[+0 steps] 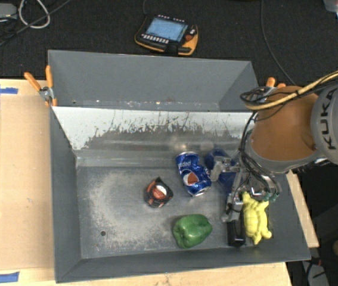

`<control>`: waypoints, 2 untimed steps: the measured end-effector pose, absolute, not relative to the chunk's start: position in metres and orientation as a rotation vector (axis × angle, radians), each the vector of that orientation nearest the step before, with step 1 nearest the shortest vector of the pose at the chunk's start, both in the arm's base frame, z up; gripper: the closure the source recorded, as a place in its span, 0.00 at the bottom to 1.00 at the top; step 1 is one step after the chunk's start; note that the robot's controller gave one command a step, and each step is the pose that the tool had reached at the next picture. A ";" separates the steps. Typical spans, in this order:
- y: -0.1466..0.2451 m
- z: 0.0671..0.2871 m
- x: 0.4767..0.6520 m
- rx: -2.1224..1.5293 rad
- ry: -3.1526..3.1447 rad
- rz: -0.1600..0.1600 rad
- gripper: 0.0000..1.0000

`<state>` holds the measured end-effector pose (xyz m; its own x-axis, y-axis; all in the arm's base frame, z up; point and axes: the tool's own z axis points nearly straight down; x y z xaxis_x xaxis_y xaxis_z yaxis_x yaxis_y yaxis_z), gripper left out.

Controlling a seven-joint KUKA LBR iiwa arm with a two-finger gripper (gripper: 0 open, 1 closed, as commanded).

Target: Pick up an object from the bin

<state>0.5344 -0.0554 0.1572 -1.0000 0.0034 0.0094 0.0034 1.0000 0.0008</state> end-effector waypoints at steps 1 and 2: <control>-0.055 0.162 0.536 0.000 -3.140 0.000 0.00; -0.007 0.142 0.482 0.846 -3.017 -0.007 0.00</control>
Offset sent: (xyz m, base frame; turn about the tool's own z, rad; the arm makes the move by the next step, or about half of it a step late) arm -0.0507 0.0464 -0.0132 -0.5506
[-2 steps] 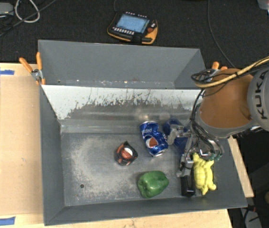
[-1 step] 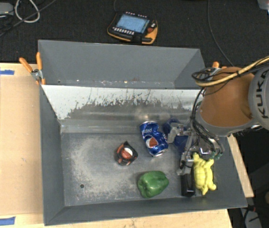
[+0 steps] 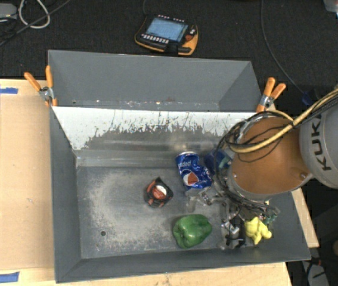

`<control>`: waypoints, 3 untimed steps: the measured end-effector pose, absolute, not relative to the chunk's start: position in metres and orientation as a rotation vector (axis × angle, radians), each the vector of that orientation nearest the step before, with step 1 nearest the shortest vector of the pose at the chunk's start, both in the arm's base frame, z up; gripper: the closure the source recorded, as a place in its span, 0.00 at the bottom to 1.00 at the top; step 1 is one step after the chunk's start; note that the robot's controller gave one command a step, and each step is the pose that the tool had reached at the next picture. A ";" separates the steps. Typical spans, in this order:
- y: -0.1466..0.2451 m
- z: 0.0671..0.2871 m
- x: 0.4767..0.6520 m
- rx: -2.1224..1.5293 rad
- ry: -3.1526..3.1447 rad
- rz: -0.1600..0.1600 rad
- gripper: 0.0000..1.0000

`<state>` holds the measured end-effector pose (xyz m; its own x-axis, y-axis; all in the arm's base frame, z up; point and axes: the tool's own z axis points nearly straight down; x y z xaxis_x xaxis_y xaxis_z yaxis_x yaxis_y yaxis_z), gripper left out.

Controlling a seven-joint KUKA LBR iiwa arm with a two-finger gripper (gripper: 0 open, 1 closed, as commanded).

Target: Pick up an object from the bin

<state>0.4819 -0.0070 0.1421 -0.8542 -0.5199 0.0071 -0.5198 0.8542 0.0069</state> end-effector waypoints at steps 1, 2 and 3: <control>0.010 0.136 0.474 0.495 -3.098 -0.001 0.00; 0.032 0.147 0.500 1.090 -2.942 -0.007 0.00; 0.031 0.070 0.493 0.933 -3.004 -0.001 0.00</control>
Offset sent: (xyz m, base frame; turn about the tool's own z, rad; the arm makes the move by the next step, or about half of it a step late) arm 0.0183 0.0379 0.0050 -0.1632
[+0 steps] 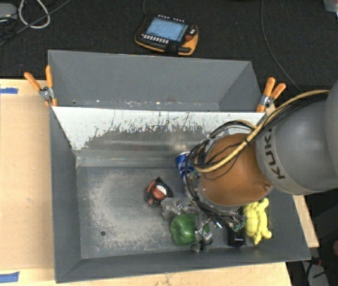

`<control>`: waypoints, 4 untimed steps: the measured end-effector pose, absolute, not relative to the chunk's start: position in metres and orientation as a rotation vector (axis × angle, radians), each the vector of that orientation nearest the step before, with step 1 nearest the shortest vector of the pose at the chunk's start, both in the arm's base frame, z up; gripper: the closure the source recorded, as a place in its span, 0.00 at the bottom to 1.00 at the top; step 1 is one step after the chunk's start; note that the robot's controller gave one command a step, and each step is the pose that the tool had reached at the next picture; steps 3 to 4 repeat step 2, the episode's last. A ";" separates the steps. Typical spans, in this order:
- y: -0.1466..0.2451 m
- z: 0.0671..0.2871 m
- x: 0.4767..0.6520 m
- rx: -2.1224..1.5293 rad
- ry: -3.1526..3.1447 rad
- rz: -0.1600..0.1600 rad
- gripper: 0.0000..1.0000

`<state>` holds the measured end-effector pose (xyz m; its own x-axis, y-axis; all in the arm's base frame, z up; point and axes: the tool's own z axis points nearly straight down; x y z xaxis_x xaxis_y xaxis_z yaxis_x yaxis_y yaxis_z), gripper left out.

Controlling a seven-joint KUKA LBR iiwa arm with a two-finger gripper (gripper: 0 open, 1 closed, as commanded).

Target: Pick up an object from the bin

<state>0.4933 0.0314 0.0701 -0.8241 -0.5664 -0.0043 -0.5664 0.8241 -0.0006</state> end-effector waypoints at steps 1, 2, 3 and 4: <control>0.013 0.070 0.494 -0.960 2.989 0.005 1.00; 0.013 0.070 0.494 -0.960 2.989 0.005 1.00; 0.013 0.070 0.494 -0.960 2.989 0.005 1.00; 0.013 0.070 0.494 -0.960 2.989 0.005 1.00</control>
Offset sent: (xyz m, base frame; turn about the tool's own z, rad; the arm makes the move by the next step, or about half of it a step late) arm 0.0000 0.0000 0.0000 0.0000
